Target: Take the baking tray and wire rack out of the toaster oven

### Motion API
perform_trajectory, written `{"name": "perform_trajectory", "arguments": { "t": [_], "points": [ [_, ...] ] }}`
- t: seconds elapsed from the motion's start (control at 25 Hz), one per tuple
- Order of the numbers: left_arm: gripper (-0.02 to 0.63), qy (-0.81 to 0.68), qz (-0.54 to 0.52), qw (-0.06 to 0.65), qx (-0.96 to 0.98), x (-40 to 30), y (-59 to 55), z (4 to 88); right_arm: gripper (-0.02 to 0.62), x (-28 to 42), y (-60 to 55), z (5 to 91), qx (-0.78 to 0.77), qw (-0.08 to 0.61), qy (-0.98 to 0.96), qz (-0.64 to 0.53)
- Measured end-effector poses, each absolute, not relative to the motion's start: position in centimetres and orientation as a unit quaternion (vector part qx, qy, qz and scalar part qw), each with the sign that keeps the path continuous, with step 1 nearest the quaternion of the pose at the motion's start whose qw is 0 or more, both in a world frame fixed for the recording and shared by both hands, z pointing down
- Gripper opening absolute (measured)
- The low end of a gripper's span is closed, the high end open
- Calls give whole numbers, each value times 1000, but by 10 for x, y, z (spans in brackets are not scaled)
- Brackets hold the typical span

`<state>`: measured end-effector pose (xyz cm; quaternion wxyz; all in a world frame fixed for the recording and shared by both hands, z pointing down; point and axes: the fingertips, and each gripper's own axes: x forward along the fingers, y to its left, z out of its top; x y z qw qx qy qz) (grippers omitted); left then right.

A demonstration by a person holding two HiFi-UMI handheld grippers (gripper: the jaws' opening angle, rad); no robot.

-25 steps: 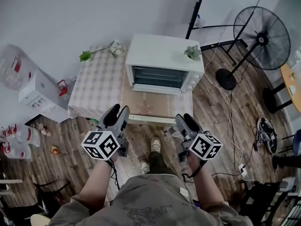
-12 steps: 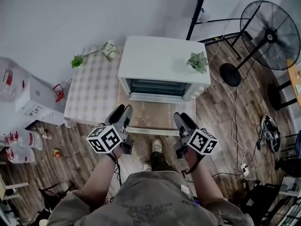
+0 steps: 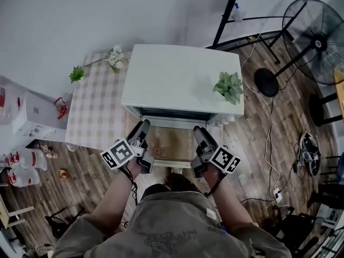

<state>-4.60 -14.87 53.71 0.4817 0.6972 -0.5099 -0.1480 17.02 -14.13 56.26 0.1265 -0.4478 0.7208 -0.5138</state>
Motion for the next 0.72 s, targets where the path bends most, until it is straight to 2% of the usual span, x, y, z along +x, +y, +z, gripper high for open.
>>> {"name": "perform_trajectory", "arguments": {
  "t": [0.48, 0.72],
  "points": [
    [181, -507, -198, 531, 650, -42, -202, 609, 253, 176, -196, 619, -458, 213, 647, -571],
    [183, -474, -268, 555, 629, -34, -220, 629, 258, 176, -213, 637, -465, 258, 619, -578]
  ]
}}
